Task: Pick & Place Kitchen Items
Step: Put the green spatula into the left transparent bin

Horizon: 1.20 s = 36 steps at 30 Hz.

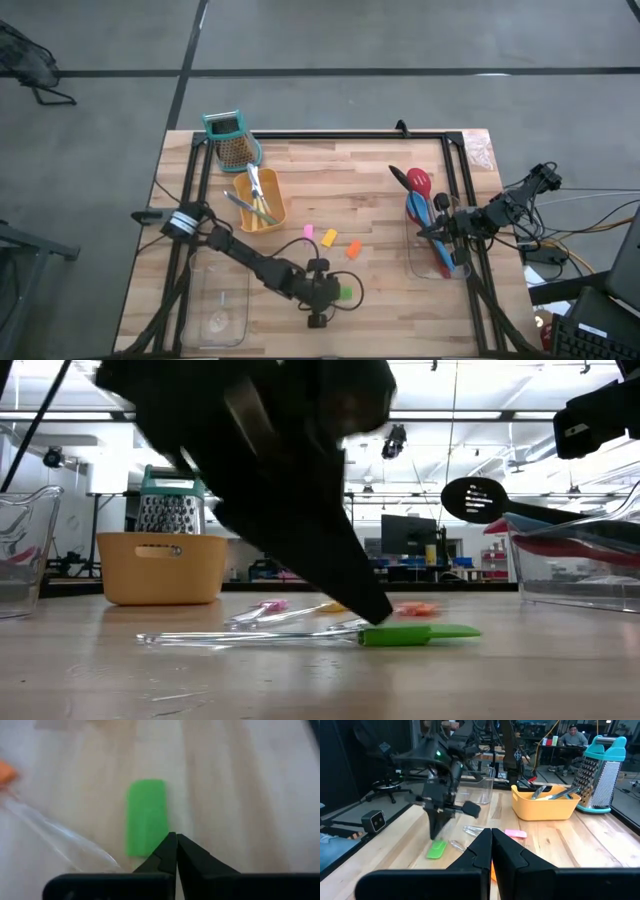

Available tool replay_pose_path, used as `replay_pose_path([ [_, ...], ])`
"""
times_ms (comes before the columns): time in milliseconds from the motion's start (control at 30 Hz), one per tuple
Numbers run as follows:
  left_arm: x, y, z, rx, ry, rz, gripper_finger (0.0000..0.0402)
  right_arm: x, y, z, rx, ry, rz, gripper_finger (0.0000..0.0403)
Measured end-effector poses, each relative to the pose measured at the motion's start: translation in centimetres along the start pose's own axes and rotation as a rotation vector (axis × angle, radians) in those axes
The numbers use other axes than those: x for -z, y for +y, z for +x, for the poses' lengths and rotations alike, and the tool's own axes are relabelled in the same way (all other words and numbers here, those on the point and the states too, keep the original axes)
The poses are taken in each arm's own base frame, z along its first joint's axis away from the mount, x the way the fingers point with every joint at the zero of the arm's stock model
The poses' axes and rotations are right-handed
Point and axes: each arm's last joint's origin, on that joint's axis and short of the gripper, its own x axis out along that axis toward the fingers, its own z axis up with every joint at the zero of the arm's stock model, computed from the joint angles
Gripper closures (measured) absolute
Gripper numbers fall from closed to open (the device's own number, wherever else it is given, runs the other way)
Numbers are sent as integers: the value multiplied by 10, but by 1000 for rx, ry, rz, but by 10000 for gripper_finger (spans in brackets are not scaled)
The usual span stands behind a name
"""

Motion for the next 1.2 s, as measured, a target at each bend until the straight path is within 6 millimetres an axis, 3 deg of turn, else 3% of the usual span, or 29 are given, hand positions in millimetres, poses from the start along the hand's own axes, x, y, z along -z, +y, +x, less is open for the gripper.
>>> replay_pose_path([
  [200,-8,-11,-32,10,4,-57,368,0,0,0,1,4,0,394],
  [367,5,-18,-40,-33,102,-83,339,0,0,0,0,5,-1,394],
  [533,6,-16,-35,-124,48,-86,300,0,0,0,1,5,-1,394],
  [800,-19,-15,-29,-36,-154,34,256,0,0,0,0,5,-1,394],
  [1200,-14,10,12,-49,-159,17,219,0,0,1,1,4,-1,394],
])
